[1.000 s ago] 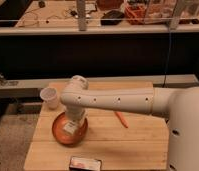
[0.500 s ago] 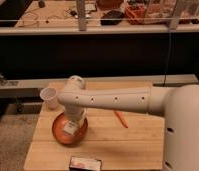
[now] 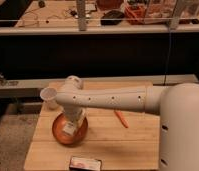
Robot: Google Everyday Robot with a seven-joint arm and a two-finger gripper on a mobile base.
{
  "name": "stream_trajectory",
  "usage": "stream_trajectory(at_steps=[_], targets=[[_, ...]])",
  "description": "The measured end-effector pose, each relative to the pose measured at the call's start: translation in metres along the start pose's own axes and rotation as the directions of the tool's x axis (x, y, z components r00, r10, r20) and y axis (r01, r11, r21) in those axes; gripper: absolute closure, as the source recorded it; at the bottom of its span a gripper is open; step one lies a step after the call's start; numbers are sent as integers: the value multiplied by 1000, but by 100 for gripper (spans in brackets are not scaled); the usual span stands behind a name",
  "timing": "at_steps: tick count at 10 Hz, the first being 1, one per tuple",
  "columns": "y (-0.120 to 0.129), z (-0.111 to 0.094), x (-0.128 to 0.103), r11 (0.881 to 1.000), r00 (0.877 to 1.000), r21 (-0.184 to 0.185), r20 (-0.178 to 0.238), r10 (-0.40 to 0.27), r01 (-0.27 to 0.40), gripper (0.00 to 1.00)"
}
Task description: Place the bottle in the ceramic bowl
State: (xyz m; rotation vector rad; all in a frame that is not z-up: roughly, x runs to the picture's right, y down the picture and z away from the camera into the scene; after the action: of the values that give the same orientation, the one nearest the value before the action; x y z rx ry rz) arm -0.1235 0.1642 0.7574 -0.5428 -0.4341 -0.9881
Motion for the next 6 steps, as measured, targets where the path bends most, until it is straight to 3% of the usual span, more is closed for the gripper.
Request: stream_trajectory(at_steps=[6], targets=[[-5, 3, -2, 1000, 1000, -19, 1, -18, 18, 94]])
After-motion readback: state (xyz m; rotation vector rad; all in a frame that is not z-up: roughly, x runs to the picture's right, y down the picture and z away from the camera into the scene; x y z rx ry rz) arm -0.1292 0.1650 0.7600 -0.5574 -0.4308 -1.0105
